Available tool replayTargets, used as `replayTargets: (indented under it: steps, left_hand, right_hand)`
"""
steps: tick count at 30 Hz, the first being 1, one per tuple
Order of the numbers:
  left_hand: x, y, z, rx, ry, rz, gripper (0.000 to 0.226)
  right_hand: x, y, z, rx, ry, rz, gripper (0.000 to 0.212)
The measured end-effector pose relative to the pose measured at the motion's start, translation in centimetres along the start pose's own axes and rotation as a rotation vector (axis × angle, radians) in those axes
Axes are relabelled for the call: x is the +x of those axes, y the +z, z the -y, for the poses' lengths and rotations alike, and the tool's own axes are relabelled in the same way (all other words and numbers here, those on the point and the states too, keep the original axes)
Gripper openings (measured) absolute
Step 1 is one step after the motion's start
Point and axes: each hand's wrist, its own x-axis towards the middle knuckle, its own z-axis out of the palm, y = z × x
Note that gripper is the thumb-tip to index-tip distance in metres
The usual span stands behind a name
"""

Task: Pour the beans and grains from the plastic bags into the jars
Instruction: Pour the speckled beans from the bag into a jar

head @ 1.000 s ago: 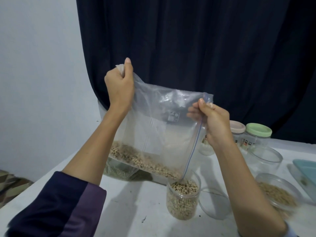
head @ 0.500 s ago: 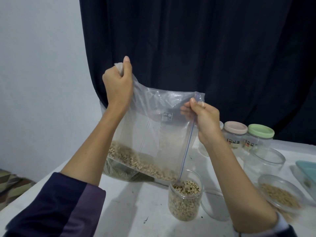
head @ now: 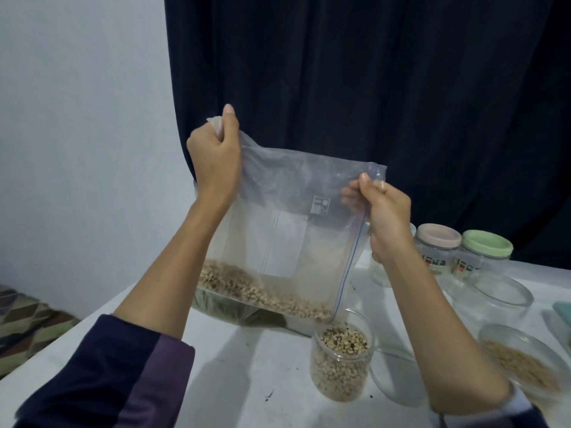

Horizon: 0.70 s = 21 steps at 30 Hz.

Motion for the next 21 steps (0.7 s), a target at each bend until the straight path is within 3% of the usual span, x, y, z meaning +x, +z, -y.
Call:
replayTargets:
  steps: [21]
  left_hand:
    - [-0.6,1.1,0.6,-0.017,-0.051,0.000,0.055]
  right_hand:
    - [-0.7,-2.0,0.3,-0.045,-0.052,0.076,0.021]
